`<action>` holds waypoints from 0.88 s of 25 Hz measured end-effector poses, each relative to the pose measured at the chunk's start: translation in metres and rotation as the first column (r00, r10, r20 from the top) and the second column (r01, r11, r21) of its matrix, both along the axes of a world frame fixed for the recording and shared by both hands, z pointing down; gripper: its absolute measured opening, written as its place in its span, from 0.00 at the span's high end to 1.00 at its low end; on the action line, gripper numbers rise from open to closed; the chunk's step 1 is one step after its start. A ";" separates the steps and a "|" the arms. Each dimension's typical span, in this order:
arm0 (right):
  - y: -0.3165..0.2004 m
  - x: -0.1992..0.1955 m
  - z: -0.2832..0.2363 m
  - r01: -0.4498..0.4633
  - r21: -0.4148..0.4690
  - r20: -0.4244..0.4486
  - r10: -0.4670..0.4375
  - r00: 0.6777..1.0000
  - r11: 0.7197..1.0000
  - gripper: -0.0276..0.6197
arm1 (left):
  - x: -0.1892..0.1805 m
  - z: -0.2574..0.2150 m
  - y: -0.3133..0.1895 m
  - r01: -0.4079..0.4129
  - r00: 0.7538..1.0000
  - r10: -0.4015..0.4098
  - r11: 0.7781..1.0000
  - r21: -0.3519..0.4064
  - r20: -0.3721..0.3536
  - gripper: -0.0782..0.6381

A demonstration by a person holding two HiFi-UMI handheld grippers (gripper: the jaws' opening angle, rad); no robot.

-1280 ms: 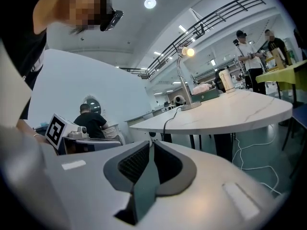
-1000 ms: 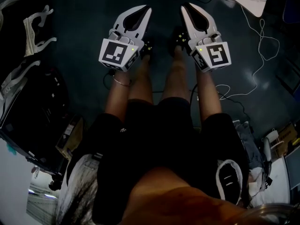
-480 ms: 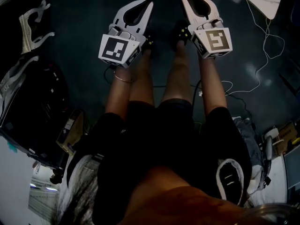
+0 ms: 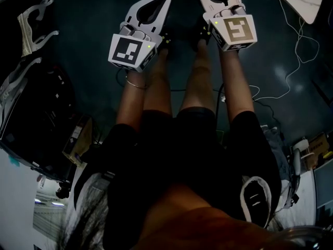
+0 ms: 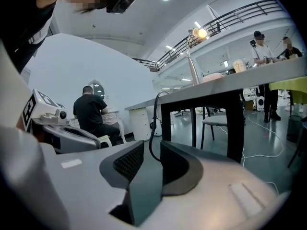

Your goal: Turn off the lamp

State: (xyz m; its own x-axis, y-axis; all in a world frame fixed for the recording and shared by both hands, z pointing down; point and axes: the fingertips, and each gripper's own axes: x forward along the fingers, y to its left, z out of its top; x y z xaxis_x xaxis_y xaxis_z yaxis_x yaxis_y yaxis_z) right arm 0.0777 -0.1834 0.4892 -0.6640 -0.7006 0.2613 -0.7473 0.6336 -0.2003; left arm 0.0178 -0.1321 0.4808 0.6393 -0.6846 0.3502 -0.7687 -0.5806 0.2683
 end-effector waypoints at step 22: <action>0.006 -0.007 -0.027 0.097 -0.093 0.233 -0.074 0.970 0.991 0.93 | -0.011 0.004 0.005 0.047 0.999 -0.047 0.999 -0.002 -0.002 0.88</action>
